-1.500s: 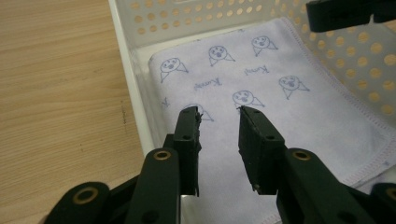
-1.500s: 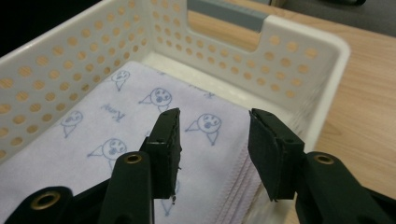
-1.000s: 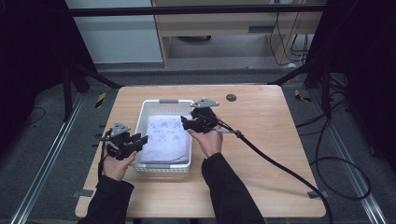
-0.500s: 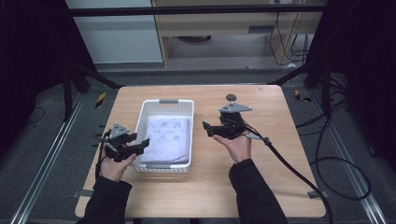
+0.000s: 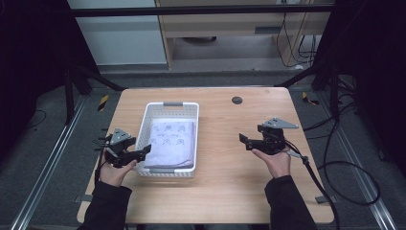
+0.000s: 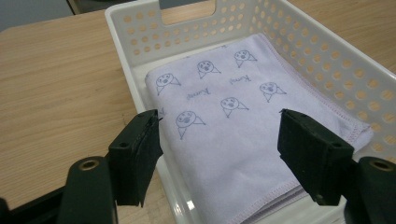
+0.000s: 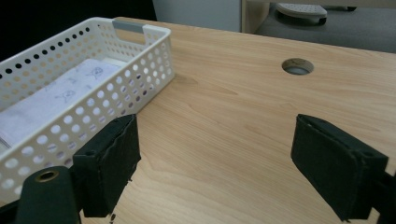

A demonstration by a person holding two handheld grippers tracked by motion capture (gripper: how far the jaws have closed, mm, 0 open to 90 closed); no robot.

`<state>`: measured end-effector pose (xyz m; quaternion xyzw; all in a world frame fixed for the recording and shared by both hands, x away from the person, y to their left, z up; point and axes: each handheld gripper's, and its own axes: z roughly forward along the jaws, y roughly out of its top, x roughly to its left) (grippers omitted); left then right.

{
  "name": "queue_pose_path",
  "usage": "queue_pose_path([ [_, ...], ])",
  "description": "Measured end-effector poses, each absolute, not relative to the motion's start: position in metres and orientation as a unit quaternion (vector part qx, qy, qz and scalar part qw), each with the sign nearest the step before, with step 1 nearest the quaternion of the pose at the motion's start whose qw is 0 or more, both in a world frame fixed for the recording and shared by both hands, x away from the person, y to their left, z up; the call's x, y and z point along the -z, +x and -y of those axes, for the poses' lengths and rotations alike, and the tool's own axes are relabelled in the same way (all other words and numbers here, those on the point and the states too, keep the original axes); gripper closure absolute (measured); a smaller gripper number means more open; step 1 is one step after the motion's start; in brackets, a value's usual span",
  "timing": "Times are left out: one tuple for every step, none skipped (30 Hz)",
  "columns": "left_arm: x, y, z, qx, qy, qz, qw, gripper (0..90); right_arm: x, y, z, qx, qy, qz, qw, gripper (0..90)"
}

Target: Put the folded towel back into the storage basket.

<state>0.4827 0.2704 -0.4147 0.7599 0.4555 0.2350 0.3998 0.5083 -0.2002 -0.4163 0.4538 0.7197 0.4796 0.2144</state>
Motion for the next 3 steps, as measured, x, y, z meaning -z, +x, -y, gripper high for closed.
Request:
queue_pose_path([
  [0.415, 0.4825, -0.2714, -0.236, 0.76, -0.456, 0.399, 28.8, 0.4186, 0.5064, 0.205, -0.48, 0.456, -0.718, 0.215, 15.3],
  [0.4152, 0.4822, -0.2727, -0.236, 0.759, -0.456, 0.4, 28.7, 0.4208, 0.5046, 0.2096, -0.481, 0.457, -0.717, 0.214, 15.0],
  [0.4153, 0.4819, -0.274, -0.237, 0.758, -0.457, 0.401, 28.5, 0.4229, 0.5029, 0.2143, -0.481, 0.457, -0.716, 0.216, 14.7],
])
